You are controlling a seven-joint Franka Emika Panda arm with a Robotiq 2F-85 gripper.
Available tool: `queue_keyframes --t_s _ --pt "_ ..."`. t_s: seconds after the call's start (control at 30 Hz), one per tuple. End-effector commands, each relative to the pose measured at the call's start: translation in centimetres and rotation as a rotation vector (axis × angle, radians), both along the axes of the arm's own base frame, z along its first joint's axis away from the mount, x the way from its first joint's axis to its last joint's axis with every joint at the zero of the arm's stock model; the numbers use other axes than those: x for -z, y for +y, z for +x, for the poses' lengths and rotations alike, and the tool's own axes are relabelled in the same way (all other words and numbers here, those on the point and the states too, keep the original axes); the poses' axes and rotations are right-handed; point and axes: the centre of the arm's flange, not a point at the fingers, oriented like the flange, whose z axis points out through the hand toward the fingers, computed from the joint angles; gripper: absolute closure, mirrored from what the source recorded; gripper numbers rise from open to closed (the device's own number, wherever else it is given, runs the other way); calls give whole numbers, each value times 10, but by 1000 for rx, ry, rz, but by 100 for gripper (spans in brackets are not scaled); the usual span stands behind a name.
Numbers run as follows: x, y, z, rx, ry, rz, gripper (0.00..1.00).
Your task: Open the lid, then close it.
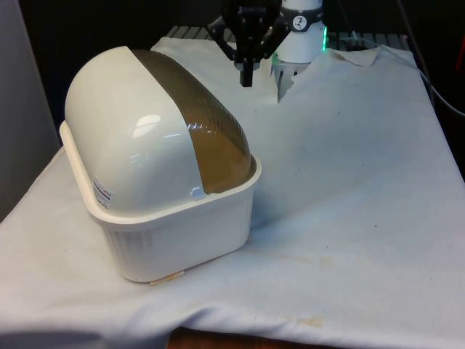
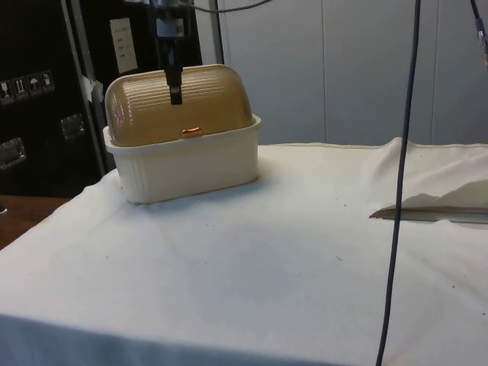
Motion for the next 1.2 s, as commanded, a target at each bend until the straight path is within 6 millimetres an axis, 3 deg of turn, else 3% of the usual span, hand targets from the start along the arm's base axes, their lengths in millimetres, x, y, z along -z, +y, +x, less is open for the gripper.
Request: queue_keyframes --t_s 0.0,0.63,1.17 --pt "0 4 -5 -3 7 24 100" --pt "2 20 -42 22 40 156 100" --pt "1 45 -79 40 59 197 100"
